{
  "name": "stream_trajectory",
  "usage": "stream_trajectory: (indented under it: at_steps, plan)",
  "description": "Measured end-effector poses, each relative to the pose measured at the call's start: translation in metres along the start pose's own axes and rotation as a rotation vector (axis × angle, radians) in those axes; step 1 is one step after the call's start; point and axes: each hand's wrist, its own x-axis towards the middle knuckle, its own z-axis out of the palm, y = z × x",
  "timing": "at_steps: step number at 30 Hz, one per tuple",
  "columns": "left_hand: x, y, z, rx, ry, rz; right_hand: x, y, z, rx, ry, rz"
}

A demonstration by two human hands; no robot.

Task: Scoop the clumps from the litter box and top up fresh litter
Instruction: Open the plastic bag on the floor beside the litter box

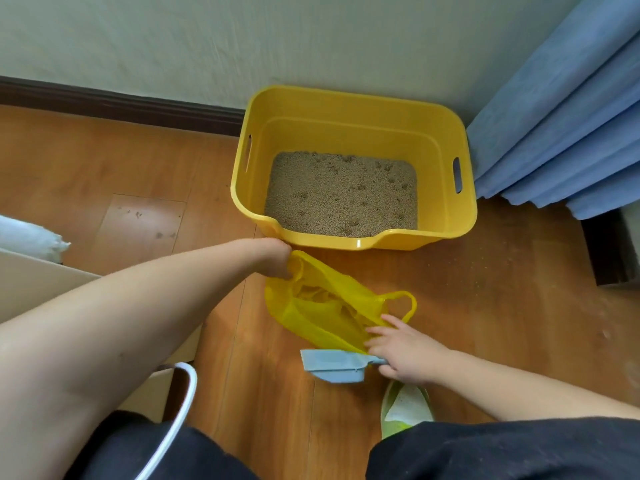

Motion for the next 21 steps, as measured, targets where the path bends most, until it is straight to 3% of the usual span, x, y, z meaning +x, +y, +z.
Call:
stream_trajectory:
  at_steps: [4,5,7,9,12,16,19,21]
  plan:
    - [-0.023,0.02,-0.052,0.369,-0.232,-0.054,0.005,0.01,-0.013,-0.046,0.344,-0.043]
    - [-0.025,0.032,-0.062,0.408,-0.245,-0.067,0.006,0.014,-0.013,-0.018,0.386,-0.065]
    - [-0.026,0.057,-0.074,0.415,-0.113,-0.022,0.008,0.02,-0.016,0.054,0.436,-0.119]
    - [-0.027,0.071,-0.068,0.311,-0.031,0.132,0.009,0.024,-0.019,0.098,0.46,-0.145]
    - [-0.022,0.066,-0.034,0.108,-0.212,0.329,0.012,0.026,-0.021,0.084,0.457,-0.112]
    - [-0.021,0.043,0.037,0.326,0.029,0.415,0.018,0.027,-0.022,-0.02,0.474,-0.124]
    - [-0.016,0.029,0.065,0.396,0.072,0.419,0.031,0.029,-0.025,-0.197,0.498,-0.195]
    - [-0.011,0.02,0.065,0.429,0.119,0.437,0.038,0.029,-0.025,-0.236,0.411,-0.191]
